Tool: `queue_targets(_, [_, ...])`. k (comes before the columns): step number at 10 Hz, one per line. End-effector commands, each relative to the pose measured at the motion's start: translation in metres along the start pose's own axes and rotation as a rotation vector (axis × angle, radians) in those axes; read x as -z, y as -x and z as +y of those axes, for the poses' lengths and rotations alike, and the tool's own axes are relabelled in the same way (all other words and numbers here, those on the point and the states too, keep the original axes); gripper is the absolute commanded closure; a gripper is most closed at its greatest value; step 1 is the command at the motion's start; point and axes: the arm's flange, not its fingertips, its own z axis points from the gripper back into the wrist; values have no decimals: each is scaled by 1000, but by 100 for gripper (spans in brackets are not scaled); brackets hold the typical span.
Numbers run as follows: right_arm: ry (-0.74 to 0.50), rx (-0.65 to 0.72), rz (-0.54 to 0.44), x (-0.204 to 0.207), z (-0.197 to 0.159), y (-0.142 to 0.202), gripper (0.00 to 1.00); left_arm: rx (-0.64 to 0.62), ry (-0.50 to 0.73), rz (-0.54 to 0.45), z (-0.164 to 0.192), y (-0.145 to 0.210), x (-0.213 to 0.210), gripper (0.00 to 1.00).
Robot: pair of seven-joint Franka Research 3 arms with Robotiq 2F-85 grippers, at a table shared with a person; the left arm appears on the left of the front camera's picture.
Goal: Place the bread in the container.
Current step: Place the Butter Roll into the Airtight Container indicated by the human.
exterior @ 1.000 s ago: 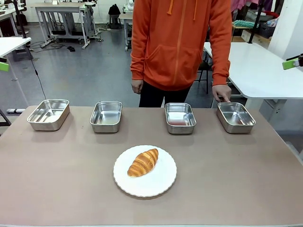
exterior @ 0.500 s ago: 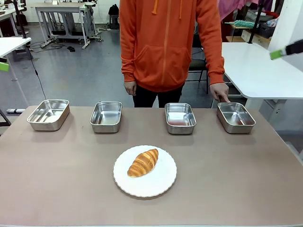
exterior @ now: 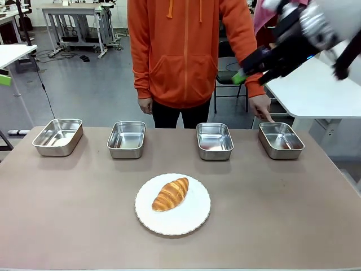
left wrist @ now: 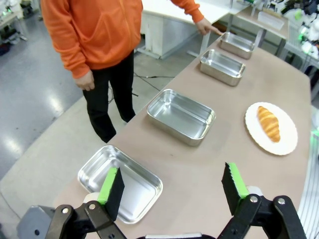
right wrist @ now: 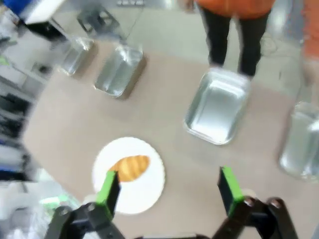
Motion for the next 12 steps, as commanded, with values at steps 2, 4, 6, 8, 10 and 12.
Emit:
queue_targets(2, [193,287,26,46,76,24,0,5,0,-6,-2,-2,-2,0])
queue_targets(4, [331,474,176,102,113,57,0,5,0,-6,-2,-2,-2,0])
queue_targets(6, [244,551,303,136,122,76,0,5,0,-6,-2,-2,-2,0])
queue_targets(8, [332,489,244,131,115,94,0,5,0,-6,-2,-2,-2,0])
queue_targets(10, [332,489,244,131,115,94,0,5,0,-6,-2,-2,-2,0])
queue_targets(12, [332,489,244,131,115,94,0,5,0,-6,-2,-2,-2,0])
